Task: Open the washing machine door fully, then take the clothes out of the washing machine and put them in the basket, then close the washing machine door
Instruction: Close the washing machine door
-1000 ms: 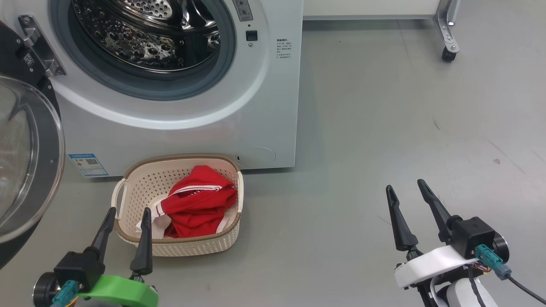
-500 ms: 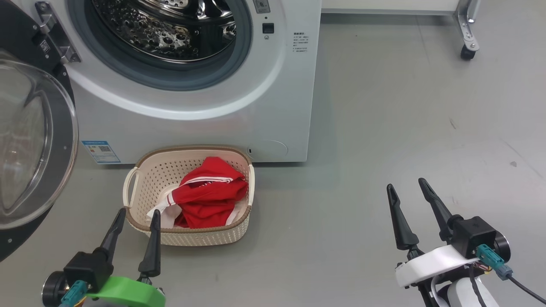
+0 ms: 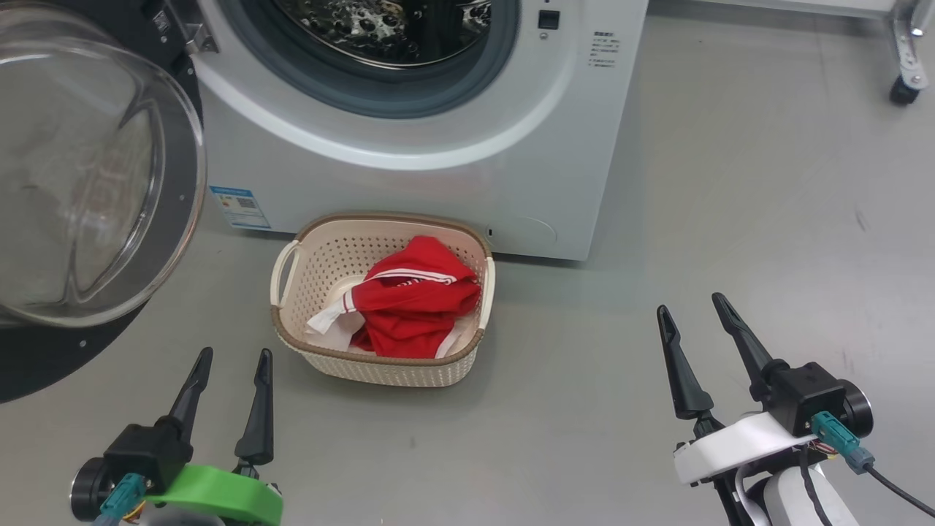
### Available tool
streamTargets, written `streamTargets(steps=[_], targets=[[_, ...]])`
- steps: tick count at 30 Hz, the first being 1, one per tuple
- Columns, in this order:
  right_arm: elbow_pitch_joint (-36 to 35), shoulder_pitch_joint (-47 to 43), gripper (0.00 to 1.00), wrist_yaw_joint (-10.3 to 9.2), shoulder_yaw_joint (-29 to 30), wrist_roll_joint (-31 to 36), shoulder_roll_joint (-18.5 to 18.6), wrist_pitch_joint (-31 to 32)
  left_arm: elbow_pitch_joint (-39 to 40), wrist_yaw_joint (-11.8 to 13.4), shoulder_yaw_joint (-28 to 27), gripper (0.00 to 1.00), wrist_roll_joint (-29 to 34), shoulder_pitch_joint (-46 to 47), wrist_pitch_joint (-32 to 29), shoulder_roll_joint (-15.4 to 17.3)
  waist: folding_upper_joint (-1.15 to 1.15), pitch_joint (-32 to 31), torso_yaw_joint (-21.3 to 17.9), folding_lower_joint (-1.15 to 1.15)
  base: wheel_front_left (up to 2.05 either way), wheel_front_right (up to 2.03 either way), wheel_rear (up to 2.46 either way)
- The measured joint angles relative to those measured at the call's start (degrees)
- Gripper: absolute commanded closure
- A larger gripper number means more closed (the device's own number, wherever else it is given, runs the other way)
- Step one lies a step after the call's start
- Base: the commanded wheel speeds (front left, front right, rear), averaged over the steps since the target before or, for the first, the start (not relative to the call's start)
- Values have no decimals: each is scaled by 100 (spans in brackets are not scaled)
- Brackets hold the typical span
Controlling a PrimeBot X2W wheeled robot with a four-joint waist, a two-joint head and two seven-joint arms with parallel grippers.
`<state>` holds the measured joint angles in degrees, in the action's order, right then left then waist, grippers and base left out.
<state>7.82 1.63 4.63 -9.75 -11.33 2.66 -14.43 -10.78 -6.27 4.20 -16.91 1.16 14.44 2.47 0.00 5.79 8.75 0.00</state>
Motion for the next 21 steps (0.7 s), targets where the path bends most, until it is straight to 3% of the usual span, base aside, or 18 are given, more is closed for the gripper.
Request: streamTargets(steps=[21], targets=[[53,148,0,103,-191,41,44,-1,-5,172,-34,0,-126,41,0,-5,0,112,1641,0,0,0,0]])
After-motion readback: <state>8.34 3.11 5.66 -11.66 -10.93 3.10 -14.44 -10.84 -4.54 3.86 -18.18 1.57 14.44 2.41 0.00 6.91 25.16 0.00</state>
